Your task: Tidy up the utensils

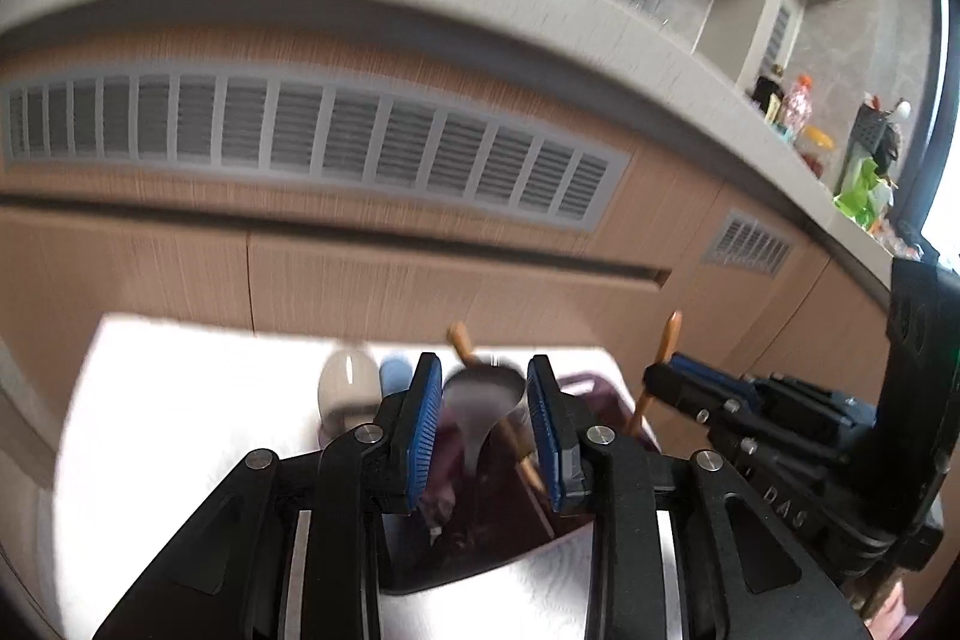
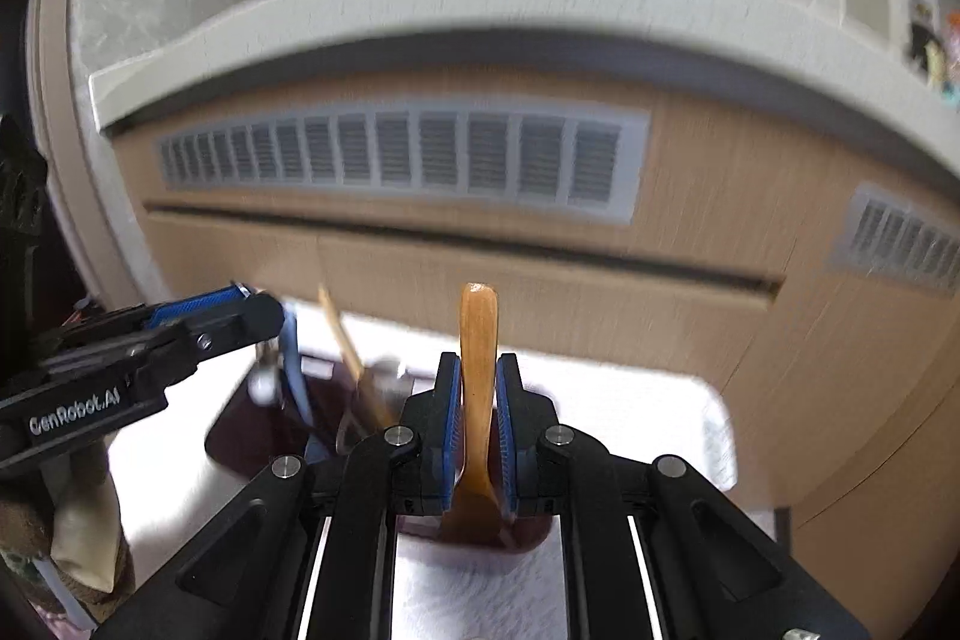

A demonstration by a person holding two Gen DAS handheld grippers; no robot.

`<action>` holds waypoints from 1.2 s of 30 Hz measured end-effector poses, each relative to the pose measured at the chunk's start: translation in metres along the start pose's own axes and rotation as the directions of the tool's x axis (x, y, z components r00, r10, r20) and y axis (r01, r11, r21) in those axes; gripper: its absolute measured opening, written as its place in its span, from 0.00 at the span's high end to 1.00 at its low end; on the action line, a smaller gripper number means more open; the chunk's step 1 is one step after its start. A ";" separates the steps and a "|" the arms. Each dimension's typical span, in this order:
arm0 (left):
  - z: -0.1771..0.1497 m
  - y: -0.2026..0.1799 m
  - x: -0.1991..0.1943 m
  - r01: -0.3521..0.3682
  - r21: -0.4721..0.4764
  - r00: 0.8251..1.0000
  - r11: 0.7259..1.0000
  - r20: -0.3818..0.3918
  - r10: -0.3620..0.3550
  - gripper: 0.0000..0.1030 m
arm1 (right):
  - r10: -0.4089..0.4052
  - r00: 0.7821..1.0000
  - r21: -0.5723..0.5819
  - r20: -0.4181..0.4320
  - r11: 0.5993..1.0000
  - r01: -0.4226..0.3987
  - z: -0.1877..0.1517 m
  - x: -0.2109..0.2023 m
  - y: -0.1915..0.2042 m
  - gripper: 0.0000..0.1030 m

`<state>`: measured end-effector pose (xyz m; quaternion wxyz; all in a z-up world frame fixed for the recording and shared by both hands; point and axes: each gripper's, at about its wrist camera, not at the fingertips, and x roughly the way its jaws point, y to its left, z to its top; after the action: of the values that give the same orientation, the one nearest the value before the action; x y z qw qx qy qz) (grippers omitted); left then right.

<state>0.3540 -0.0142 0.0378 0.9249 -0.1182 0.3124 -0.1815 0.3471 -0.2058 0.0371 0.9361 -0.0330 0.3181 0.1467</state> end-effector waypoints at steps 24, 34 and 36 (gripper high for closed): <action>-0.156 -0.033 -0.172 -0.283 -0.003 0.952 0.959 0.124 0.281 0.03 | -0.149 0.987 0.180 0.059 0.974 0.136 -0.127 -0.148 0.017 0.09; -0.199 -0.063 -0.187 -0.416 0.083 0.903 0.906 0.153 0.401 0.00 | -0.229 0.972 0.112 0.048 0.969 0.222 -0.181 -0.169 0.051 0.04; -0.202 -0.069 -0.187 -0.438 0.105 0.893 0.893 0.159 0.420 0.00 | -0.228 0.972 0.122 0.046 0.968 0.222 -0.185 -0.173 0.049 0.04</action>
<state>0.0723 -0.0218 0.0040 0.9667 0.0065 0.2556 0.0145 0.0940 -0.2314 -0.0038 0.9560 -0.0102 0.2924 0.0217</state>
